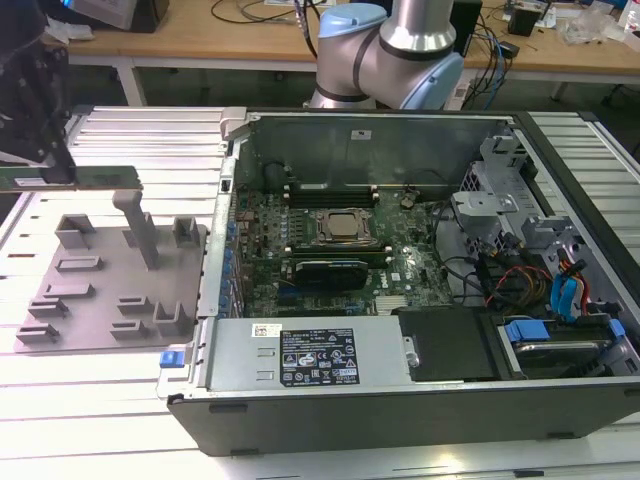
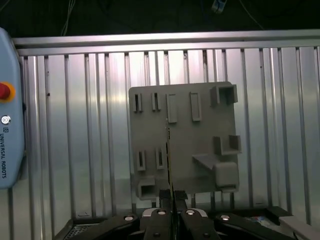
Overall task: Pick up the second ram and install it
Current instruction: 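Pick up the second ram and move it above second insertion slot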
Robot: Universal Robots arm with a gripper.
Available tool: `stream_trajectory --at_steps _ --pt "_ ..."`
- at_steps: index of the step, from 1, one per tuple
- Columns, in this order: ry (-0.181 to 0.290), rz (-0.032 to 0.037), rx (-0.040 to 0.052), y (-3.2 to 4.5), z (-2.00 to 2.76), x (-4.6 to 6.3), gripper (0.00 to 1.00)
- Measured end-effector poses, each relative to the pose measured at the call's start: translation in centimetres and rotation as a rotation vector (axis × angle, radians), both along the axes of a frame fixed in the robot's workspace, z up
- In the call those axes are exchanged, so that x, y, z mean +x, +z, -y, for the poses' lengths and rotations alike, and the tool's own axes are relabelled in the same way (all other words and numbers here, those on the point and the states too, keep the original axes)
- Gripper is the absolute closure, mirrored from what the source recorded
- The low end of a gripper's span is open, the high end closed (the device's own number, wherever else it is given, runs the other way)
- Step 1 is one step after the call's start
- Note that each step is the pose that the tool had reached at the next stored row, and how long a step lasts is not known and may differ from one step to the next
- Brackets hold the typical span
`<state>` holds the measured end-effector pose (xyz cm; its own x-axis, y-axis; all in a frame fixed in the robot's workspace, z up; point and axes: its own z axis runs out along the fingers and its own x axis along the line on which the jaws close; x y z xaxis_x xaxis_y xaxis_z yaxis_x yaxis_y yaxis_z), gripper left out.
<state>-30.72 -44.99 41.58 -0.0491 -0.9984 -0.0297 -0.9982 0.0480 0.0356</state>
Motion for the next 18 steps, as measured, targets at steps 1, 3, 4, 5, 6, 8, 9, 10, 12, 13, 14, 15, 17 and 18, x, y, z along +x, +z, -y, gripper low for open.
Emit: stream_trajectory --at_steps 1,3,4,5,6,8,9,10,12,13,14,15,17,18 --pt "0.0 0.0 0.0 0.0 0.0 0.4 0.89" --pt "0.0 0.0 0.0 0.0 0.0 0.9 0.89" --pt "0.0 -0.0001 -0.0001 0.0 0.0 1.1 0.89" --pt "0.0 -0.0001 -0.0001 0.01 0.0 1.3 0.89" --pt "0.0 -0.0001 -0.0001 0.01 0.0 1.8 0.89" --pt "0.0 0.0 0.0 0.0 0.0 2.6 0.89" --pt "0.0 0.0 0.0 0.0 0.0 2.9 0.89" --pt "0.0 -0.0001 -0.0001 0.01 0.0 3.2 0.89" --pt "0.0 -0.0001 -0.0001 0.0 0.0 3.7 0.89" --pt "0.0 -0.0002 -0.0002 0.01 0.0 4.1 0.89" --pt "0.0 -0.0001 0.0 0.0 0.0 4.7 0.89" --pt "0.0 -0.0001 -0.0001 0.0 0.0 5.1 0.89" --pt "0.0 -0.0001 -0.0001 0.0 0.0 5.9 0.89" --pt "0.0 -0.0001 -0.0001 0.0 0.0 6.3 0.89"
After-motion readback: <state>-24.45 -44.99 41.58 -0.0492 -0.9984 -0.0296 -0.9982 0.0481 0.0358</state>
